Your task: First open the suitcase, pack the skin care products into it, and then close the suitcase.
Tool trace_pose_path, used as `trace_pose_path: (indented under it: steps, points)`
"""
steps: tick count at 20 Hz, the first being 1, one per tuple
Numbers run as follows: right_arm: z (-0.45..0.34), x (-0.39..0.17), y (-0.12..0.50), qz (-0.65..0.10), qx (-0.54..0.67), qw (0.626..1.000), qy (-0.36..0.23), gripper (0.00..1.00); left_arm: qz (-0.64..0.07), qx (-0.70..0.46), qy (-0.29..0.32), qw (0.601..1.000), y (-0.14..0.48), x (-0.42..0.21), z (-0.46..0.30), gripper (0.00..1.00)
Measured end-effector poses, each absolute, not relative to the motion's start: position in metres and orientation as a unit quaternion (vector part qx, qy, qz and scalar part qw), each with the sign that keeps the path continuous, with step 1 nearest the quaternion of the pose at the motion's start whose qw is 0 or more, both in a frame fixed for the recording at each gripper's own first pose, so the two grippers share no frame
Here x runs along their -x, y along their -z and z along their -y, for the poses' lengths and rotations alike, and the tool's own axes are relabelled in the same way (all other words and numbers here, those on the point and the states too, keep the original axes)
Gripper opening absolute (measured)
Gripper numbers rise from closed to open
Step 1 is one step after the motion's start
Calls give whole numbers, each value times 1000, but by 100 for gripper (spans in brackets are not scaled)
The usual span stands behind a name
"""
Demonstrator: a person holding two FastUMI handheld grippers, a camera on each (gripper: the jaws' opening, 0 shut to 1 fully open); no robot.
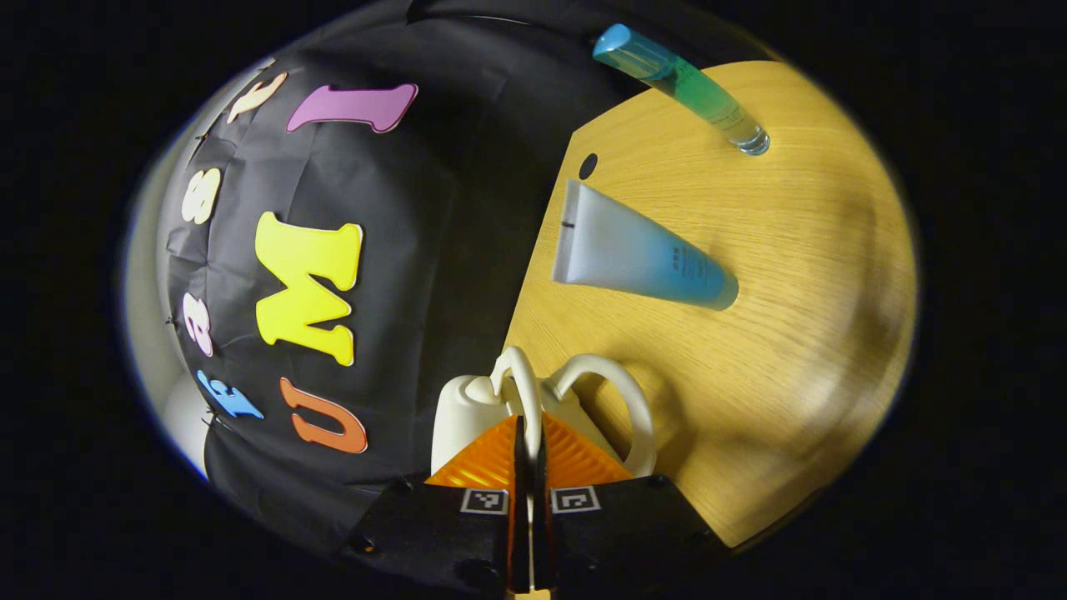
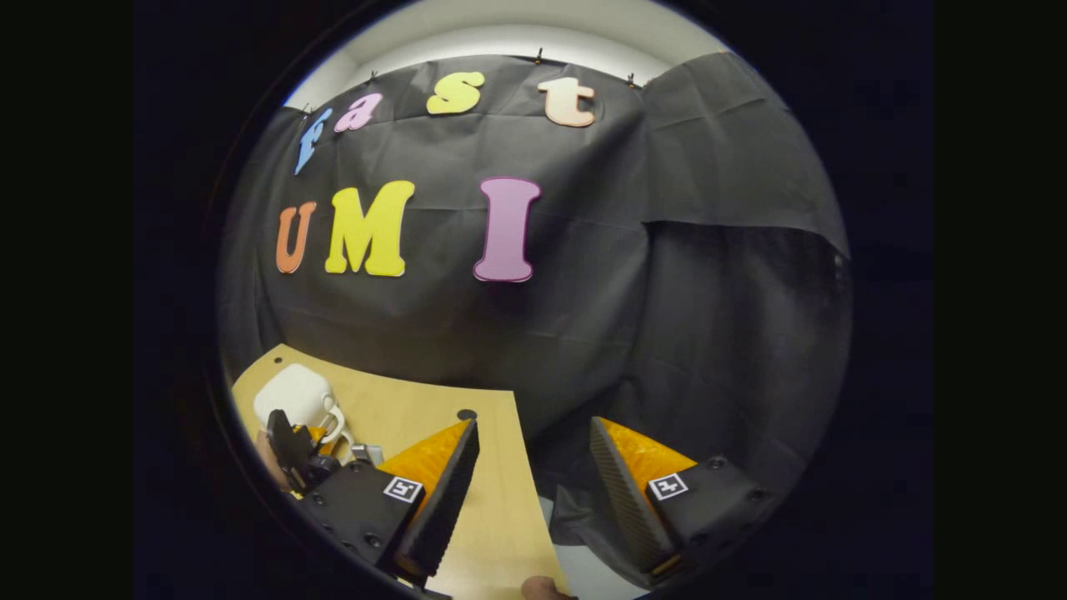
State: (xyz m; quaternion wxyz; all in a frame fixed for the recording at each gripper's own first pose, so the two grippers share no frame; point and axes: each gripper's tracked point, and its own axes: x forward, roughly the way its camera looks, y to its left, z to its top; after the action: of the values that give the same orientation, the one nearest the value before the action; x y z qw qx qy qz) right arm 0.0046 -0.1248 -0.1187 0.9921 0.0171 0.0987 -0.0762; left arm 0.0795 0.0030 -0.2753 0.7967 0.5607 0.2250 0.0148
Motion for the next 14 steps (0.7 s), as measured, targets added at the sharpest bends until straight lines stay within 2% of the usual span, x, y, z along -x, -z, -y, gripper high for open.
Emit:
trace_pose_path:
  steps: [7,14]
  points:
    - [89,6,95,-87,1,990,114,80,-236,-440,25,866,217,-63,-24,3]
    - [13,13,79,-92,32,991,94,79,-199,-336,-9,921,124,-68,-116,3]
